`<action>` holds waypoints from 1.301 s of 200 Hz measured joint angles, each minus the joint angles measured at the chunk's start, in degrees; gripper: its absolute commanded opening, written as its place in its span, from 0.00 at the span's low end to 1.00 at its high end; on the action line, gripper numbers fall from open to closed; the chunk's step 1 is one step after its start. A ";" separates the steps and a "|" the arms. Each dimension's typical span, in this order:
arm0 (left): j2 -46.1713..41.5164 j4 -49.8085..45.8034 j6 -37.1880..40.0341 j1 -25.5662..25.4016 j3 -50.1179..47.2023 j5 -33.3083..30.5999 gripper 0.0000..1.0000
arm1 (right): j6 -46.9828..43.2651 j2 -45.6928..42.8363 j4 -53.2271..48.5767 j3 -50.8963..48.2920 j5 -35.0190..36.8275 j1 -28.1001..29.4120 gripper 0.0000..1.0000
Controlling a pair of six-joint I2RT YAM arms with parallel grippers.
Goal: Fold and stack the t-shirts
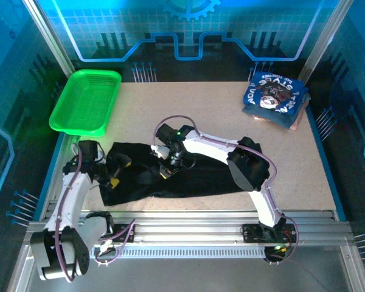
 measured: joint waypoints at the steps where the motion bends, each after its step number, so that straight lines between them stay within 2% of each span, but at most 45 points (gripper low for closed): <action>1: -0.09 -0.09 -0.04 -0.09 -0.11 0.00 0.79 | 0.02 0.00 0.00 0.00 0.00 0.00 0.00; 40: -0.39 -1.68 -3.41 -5.11 -4.11 -0.24 0.67 | 0.13 0.00 0.02 0.00 -0.15 -0.63 0.00; 69: 4.11 2.49 -5.03 -6.19 -5.22 -0.76 0.57 | 0.13 0.00 0.46 0.00 -0.39 -0.85 0.00; 134: 14.21 12.79 -6.10 -7.89 -5.29 -0.92 0.50 | 0.35 0.00 1.49 -1.46 -1.40 -0.98 0.00; 160: 17.38 16.17 -6.60 -8.63 -4.87 -0.85 0.41 | 0.39 0.00 1.81 -2.21 -1.53 -1.07 0.00; 224: 20.00 16.46 -5.86 -9.01 -1.62 -1.79 0.03 | 0.57 0.00 2.19 -2.25 -1.55 -1.11 0.00; 233: 19.41 15.76 -5.22 -9.01 -0.94 -2.08 0.00 | 0.57 0.00 2.19 -2.25 -1.55 -1.11 0.00; 260: 15.23 11.72 -4.48 -9.01 -0.33 -3.52 0.00 | 0.57 -0.02 2.19 -2.25 -1.55 -1.11 0.00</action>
